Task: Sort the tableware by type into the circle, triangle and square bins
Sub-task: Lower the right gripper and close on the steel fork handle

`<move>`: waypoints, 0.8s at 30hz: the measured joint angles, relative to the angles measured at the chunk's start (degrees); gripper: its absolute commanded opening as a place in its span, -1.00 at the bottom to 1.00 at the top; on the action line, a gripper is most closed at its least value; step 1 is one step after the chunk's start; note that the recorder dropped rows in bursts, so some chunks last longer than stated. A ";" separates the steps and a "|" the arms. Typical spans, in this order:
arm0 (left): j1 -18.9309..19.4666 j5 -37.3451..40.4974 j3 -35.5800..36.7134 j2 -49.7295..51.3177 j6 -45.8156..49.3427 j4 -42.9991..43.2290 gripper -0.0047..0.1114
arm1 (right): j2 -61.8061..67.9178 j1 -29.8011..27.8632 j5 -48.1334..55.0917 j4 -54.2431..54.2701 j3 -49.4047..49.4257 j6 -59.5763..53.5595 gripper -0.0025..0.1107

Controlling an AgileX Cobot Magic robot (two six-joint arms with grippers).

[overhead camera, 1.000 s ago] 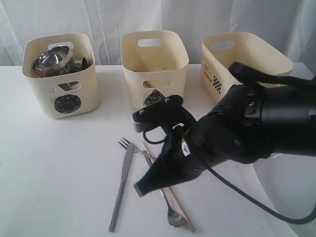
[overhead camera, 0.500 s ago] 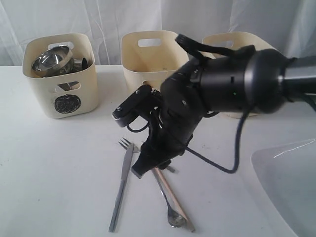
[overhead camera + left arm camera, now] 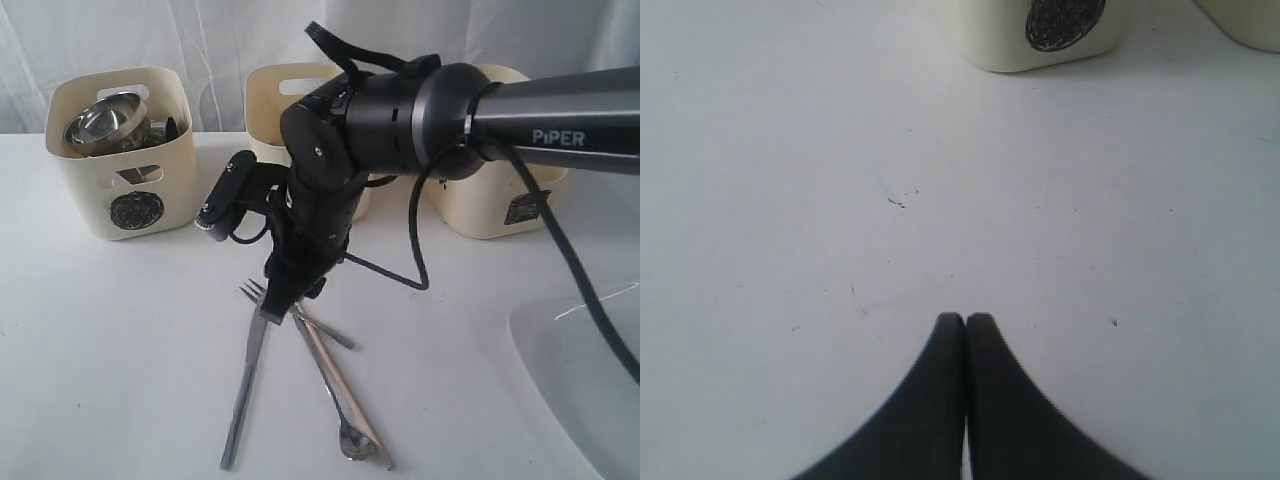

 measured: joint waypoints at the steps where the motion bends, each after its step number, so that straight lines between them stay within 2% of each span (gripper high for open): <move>1: 0.00 0.00 0.00 0.00 0.00 0.00 -0.92 | 0.77 0.00 -0.13 1.28 0.22 1.50 -0.12; 7: 0.00 0.00 0.00 0.00 0.00 0.00 -0.92 | 9.28 0.00 3.85 3.92 -0.53 2.93 -0.12; 24: 0.00 0.00 0.00 0.00 0.00 0.00 -0.92 | 9.71 0.00 -0.21 4.10 -1.52 3.52 -0.12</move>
